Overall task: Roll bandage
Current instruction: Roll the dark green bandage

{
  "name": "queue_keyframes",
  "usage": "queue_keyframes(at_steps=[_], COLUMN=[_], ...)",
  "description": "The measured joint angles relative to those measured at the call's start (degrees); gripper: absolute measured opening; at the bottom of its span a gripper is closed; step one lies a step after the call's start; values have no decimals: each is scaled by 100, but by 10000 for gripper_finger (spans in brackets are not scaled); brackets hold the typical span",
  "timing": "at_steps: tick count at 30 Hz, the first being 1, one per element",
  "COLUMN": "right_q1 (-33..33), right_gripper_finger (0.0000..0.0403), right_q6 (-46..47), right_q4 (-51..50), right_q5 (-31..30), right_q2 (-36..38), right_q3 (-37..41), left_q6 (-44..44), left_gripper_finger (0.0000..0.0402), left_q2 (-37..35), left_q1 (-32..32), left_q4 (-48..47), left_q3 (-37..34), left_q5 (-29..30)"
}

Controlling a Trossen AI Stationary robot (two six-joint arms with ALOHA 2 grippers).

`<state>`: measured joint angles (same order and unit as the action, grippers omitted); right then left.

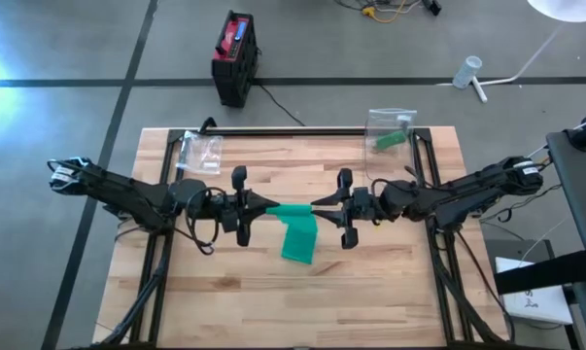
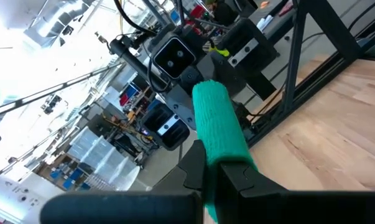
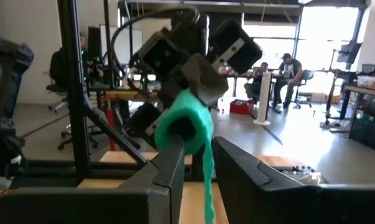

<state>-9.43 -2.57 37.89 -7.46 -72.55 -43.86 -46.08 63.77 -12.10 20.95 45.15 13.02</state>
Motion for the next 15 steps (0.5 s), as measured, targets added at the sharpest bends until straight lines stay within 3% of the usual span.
queue_keyframes(at_steps=[8,15], right_q1=[9,11], right_gripper_finger=[97,109], right_q6=[-16,-126], right_q4=[11,-1001], right_q5=[43,44], right_q2=[-129,-505], right_q3=[-221,-856], left_q6=[-229,-390], left_gripper_finger=[0,0], left_q2=[0,0], left_q1=[39,54], left_q4=[7,54], left_q3=[0,2], left_q5=[0,-2])
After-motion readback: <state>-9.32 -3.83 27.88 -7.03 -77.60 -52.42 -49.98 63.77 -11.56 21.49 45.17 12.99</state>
